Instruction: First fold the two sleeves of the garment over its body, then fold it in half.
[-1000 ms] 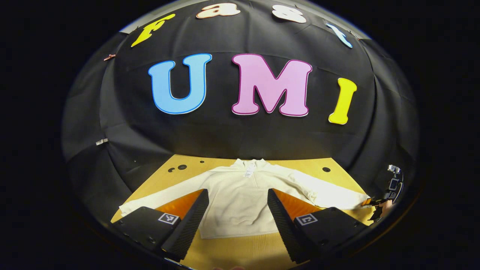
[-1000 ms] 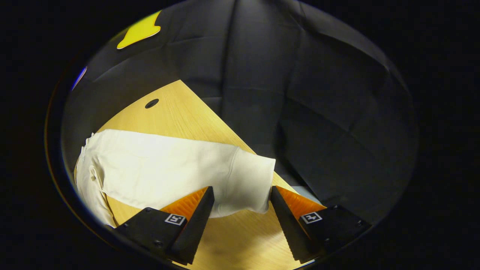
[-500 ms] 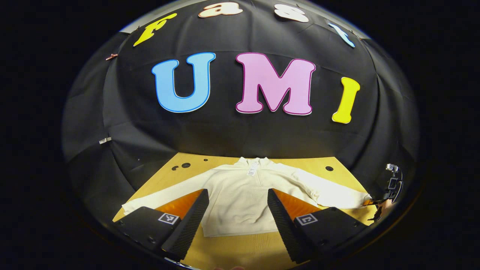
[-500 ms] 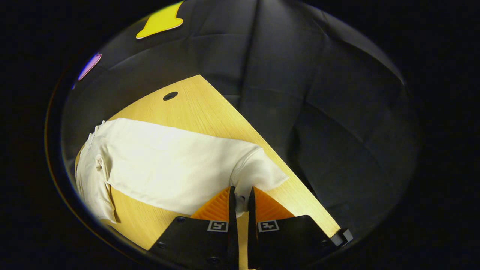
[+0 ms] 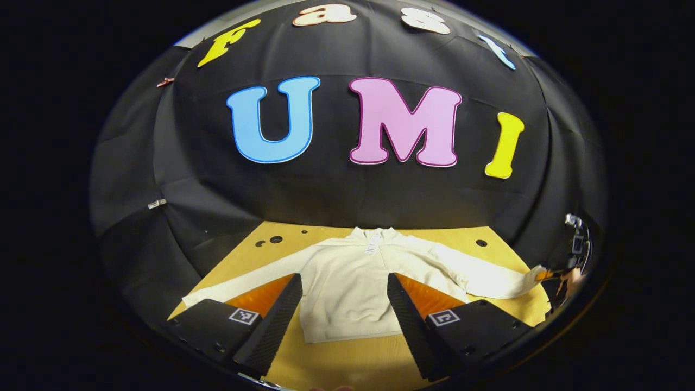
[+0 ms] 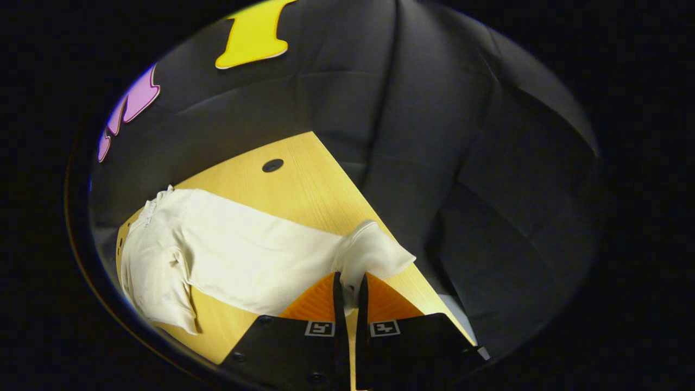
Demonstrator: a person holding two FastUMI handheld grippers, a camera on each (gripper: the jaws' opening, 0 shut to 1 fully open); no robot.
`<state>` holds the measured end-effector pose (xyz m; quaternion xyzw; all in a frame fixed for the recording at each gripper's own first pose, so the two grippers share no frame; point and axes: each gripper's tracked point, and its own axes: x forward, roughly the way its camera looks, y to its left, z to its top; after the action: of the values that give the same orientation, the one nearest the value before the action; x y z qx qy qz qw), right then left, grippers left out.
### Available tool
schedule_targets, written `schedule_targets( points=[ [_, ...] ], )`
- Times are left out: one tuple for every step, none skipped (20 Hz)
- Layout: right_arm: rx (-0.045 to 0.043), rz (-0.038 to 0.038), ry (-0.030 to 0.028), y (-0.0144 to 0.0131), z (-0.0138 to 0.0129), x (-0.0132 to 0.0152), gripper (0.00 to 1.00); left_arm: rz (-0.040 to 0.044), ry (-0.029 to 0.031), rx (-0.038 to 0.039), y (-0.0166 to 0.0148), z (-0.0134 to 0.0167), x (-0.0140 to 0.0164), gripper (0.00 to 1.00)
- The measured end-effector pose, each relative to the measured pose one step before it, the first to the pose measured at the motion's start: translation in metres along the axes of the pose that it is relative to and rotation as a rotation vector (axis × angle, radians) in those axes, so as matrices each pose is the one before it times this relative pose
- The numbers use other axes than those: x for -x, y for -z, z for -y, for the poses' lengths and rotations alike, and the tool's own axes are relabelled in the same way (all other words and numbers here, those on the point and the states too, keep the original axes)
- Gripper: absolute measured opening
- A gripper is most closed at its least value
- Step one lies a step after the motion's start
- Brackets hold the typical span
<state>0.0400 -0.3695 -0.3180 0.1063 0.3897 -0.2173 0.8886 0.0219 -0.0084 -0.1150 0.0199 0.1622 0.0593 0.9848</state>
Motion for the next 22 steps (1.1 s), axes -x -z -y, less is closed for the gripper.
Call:
schedule_targets(
  points=[
    [0.02012, 0.01549, -0.01342, -0.01329, -0.00995, 0.00269, 0.08, 0.00297, 0.00305, 0.00683, -0.00081, -0.00148, 0.00039, 0.97],
    [0.02019, 0.01271, -0.01056, -0.01177, -0.00879, 0.00124, 0.09, 0.0003, 0.00408, 0.00496, 0.00103, -0.00128, 0.00076, 0.97],
    [0.01833, 0.01059, -0.00932, -0.012, -0.00806, 0.00184, 0.09, 0.00064, 0.00236, -0.00415, -0.00103, -0.00202, 0.00106, 0.97],
    [0.01316, 0.01157, -0.00902, -0.01125, -0.00818, 0.00152, 0.08, 0.00127, -0.00488, -0.01143, 0.00005, -0.00453, -0.00015, 0.97],
    [0.00753, 0.01174, -0.01051, -0.01213, -0.00984, 0.00055, 0.08, 0.0069, -0.00967, -0.01221, -0.00167, -0.00676, 0.00016, 0.97],
    [0.00495, 0.01135, -0.00827, -0.01084, -0.00905, 0.00067, 0.08, 0.00636, -0.00519, -0.00216, -0.0028, -0.00525, 0.00059, 0.98],
    [0.00562, 0.00934, -0.01006, -0.01003, -0.00971, -0.00009, 0.08, 0.00615, -0.00275, 0.00443, -0.00156, -0.00446, 0.00093, 0.97],
    [0.00594, 0.00699, -0.01258, -0.0079, -0.01095, -0.00008, 0.08, 0.00396, -0.0042, 0.00744, -0.00142, -0.00476, 0.00077, 0.97],
    [0.00211, 0.01096, -0.01229, -0.00946, -0.01098, 0.00011, 0.08, 0.00095, -0.00521, 0.00794, 0.00091, -0.00567, 0.00007, 0.97],
    [-0.01075, 0.00822, -0.01418, -0.00702, -0.01026, 0.00053, 0.08, -0.00083, -0.00429, 0.00826, 0.00072, -0.00454, 0.00022, 0.97],
    [-0.02307, 0.0045, -0.01397, -0.00595, -0.01064, 0.00052, 0.08, -0.0064, -0.00217, 0.00872, 0.00223, -0.00483, 0.00083, 0.97],
    [-0.01837, 0.00556, -0.01111, -0.00474, -0.00974, 0.00046, 0.08, -0.00778, -0.00408, 0.00939, 0.00162, -0.00479, 0.00155, 0.97],
    [0.00729, 0.00661, -0.00775, -0.00458, -0.00892, -0.00033, 0.08, -0.00321, -0.00603, 0.00959, 0.00144, -0.00557, 0.00036, 0.97],
    [0.00613, 0.01327, -0.0124, -0.00414, -0.00833, -0.00078, 0.08, -0.0002, -0.00667, 0.00877, 0.0006, -0.0054, 0.00087, 0.97],
    [-0.01799, 0.00096, -0.01647, -0.00127, -0.01085, -0.00186, 0.08, -0.00112, -0.00858, 0.00756, 0.00204, -0.00502, 0.00106, 0.97],
    [-0.0252, -0.00985, -0.01319, 0.00118, -0.01075, 0.00057, 0.08, -0.00428, -0.00827, 0.00682, 0.00099, -0.00532, 0.00169, 0.97],
    [-0.02027, -0.00227, -0.00758, 0.00018, -0.00829, -0.00097, 0.08, -0.00483, -0.00782, 0.00789, 0.00283, -0.00521, 0.00091, 0.97],
    [-0.0172, 0.0024, -0.01387, 0.00005, -0.00957, -0.00126, 0.08, -0.0036, -0.00569, 0.00944, 0.00088, -0.00428, 0.00098, 0.97],
    [-0.01348, -0.00031, -0.01731, 0.00156, -0.01207, -0.00247, 0.08, -0.00307, -0.00504, 0.00999, 0.00124, -0.00324, -0.00013, 0.98],
    [-0.00032, 0.00313, -0.01791, 0.00172, -0.01173, -0.00065, 0.08, -0.00201, -0.0049, 0.00872, 0.00017, -0.00344, 0.00082, 0.97],
    [0.00274, -0.00456, -0.0128, 0.0042, -0.00942, -0.00149, 0.08, -0.00112, -0.004, 0.00627, 0.00142, -0.00291, 0.00047, 0.97],
    [0.0001, -0.01283, -0.01117, 0.00674, -0.00907, -0.00187, 0.08, -0.00238, -0.00339, 0.00397, 0.00048, -0.00221, 0.00042, 0.97]
  ],
)
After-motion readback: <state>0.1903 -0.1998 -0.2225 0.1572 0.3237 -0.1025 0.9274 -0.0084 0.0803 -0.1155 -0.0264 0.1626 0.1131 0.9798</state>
